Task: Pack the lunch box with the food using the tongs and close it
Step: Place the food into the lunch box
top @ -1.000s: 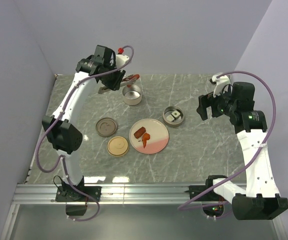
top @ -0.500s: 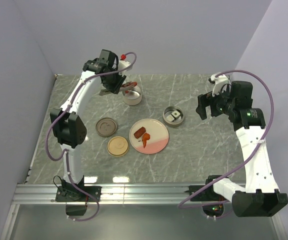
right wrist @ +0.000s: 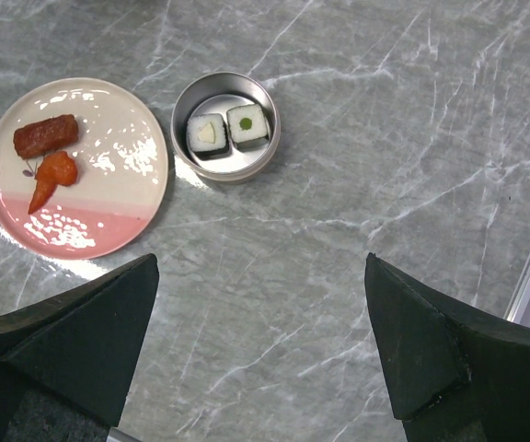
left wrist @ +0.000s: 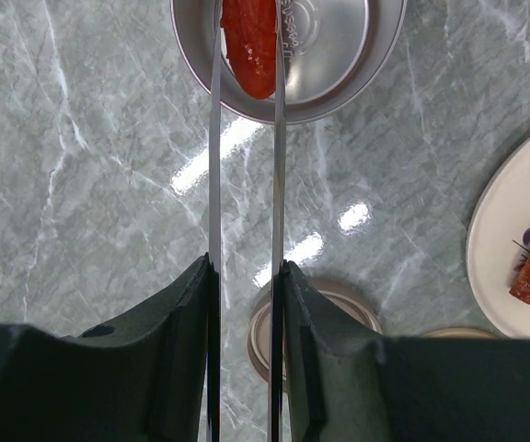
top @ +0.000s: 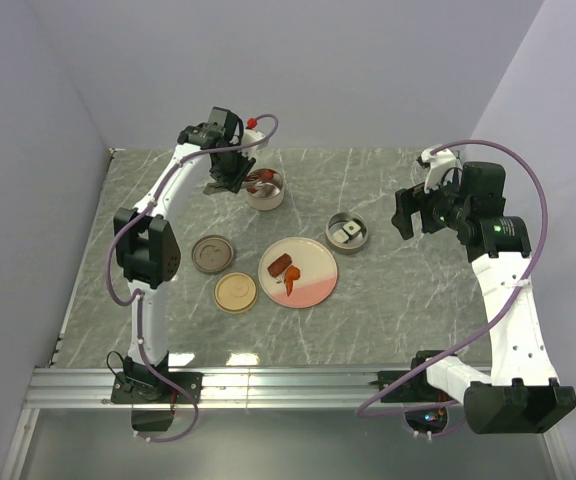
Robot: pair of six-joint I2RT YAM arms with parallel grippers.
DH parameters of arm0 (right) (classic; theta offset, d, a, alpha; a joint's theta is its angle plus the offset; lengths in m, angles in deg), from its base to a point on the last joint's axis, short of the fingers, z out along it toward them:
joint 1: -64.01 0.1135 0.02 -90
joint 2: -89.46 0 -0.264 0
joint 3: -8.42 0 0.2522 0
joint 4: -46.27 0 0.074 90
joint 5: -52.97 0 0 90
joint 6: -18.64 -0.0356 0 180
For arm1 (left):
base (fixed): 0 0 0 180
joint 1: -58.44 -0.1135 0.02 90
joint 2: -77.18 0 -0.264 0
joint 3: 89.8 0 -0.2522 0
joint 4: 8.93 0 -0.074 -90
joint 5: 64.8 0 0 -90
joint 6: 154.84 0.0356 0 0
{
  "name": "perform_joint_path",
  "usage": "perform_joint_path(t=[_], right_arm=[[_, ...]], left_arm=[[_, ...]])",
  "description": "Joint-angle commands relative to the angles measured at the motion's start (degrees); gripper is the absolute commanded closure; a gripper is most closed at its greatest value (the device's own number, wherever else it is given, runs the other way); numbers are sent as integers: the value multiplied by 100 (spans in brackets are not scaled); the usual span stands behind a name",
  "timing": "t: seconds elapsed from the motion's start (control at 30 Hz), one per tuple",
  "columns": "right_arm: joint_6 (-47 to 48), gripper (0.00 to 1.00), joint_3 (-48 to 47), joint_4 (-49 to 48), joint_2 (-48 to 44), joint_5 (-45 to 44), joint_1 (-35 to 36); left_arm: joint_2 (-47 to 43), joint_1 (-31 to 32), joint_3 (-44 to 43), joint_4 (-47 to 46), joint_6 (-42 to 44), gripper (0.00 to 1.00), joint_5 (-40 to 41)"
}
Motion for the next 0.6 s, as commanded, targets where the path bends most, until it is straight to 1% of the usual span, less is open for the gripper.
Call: perform_joint_path(t=[0.0, 0.27, 0.57], right_arm=[[-50, 0, 10, -174, -3, 8, -34], [-51, 0, -43, -183, 85, 61, -34], [-50, 0, -25, -183, 94, 35, -34]], left_arm=[[-33, 8, -145, -333, 64, 79, 116], [46, 8, -74, -421, 170, 73, 362], [108, 26, -39, -350, 196, 67, 345]])
